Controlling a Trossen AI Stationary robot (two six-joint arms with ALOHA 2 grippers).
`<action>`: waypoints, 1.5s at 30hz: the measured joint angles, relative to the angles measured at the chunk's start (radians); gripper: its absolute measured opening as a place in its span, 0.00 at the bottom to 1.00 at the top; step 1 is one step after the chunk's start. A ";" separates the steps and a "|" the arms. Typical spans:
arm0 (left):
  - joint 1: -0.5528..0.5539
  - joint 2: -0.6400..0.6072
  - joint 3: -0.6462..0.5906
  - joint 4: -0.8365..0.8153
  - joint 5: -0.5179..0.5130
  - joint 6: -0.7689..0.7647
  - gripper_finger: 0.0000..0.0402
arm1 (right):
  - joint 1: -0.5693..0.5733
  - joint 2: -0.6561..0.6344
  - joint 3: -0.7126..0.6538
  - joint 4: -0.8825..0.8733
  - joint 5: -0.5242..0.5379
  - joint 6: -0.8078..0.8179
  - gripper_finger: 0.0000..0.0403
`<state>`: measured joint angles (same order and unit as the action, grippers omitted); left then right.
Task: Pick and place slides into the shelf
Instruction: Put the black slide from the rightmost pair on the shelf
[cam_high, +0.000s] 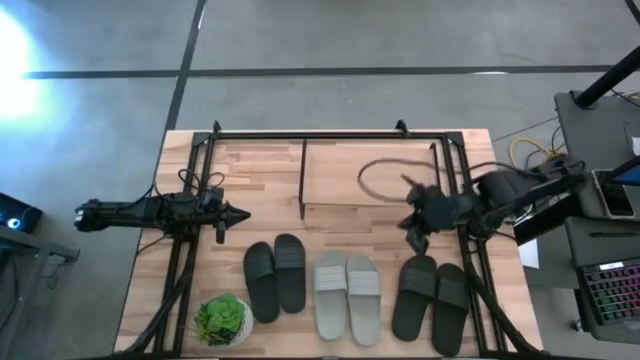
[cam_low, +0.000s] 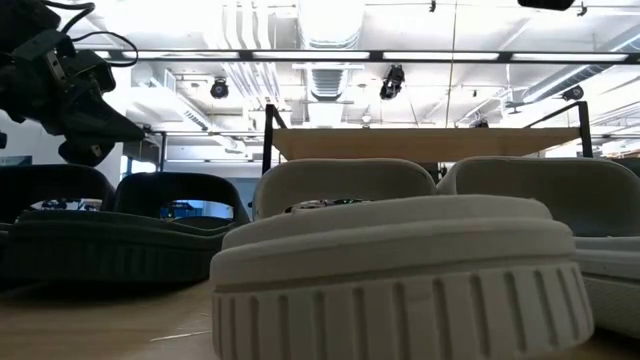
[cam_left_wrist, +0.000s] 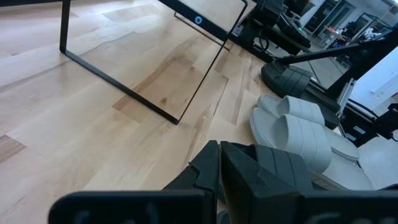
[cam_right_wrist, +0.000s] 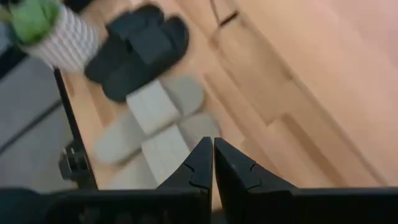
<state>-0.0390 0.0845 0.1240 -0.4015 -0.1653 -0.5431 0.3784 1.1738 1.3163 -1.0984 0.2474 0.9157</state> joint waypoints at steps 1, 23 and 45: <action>0.000 0.000 0.000 0.000 0.000 0.000 0.00 | 0.019 0.018 0.000 -0.008 0.000 0.016 0.02; 0.000 0.000 0.000 0.000 0.000 0.000 0.00 | 0.485 0.540 0.115 -0.286 -0.173 0.625 0.02; 0.000 0.000 0.000 0.000 0.000 0.000 0.00 | 0.551 0.725 0.136 -0.256 -0.229 0.873 0.33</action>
<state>-0.0387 0.0845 0.1242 -0.4015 -0.1654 -0.5434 0.9296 1.8987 1.4525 -1.3545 0.0182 1.7890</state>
